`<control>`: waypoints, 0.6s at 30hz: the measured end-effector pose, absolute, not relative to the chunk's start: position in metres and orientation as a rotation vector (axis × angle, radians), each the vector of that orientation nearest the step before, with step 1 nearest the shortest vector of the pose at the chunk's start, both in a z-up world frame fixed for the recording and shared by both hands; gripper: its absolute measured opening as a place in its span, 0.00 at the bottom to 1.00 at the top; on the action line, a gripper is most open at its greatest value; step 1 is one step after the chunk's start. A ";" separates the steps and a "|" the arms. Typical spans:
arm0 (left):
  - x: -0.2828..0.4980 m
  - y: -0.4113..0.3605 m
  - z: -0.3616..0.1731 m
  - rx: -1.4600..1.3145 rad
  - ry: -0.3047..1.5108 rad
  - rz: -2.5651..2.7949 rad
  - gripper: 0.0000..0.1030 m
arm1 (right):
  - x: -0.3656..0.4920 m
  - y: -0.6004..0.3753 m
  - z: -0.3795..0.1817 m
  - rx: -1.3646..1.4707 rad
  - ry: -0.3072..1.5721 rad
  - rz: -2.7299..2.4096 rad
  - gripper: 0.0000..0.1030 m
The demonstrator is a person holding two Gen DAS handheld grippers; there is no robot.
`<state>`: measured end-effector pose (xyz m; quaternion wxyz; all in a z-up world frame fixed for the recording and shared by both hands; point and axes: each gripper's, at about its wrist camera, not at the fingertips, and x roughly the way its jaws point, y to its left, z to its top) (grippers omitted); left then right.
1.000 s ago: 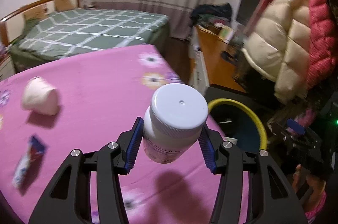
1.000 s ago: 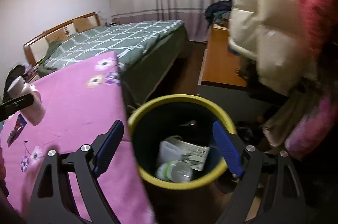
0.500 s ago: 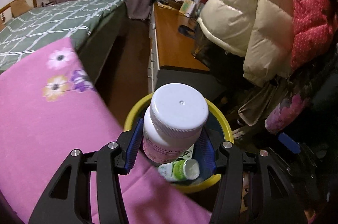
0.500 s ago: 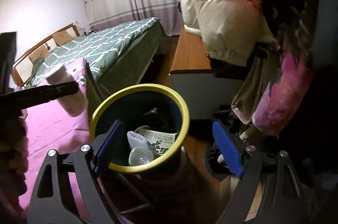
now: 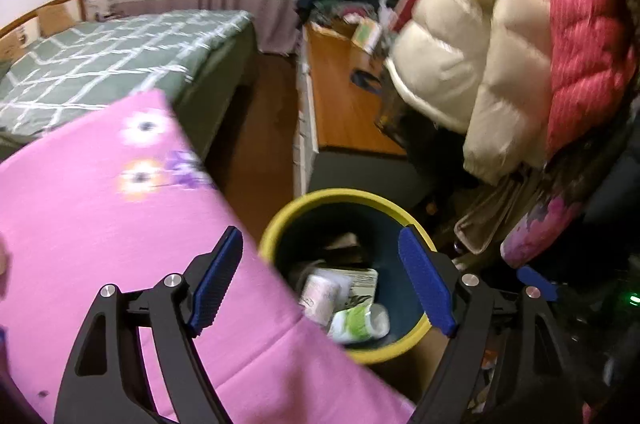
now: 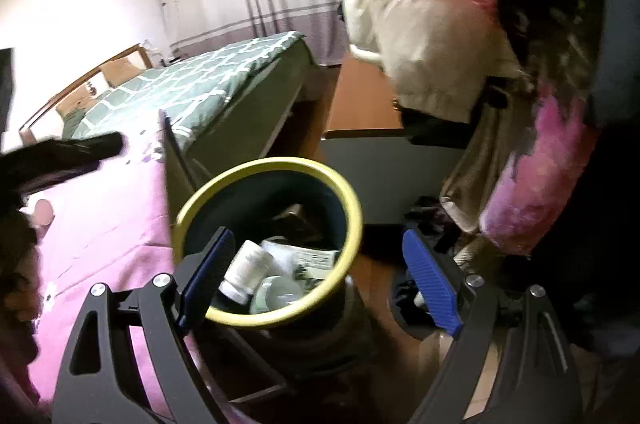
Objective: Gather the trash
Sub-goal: 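Move the right tool back over the bedspread toward the snack wrapper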
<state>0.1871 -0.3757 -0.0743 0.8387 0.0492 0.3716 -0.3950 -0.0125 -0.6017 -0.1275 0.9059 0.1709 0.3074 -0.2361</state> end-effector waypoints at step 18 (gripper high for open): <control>0.123 -0.017 -0.022 -0.133 0.571 -0.195 0.87 | 0.110 -0.416 -0.113 0.143 0.711 -0.019 0.79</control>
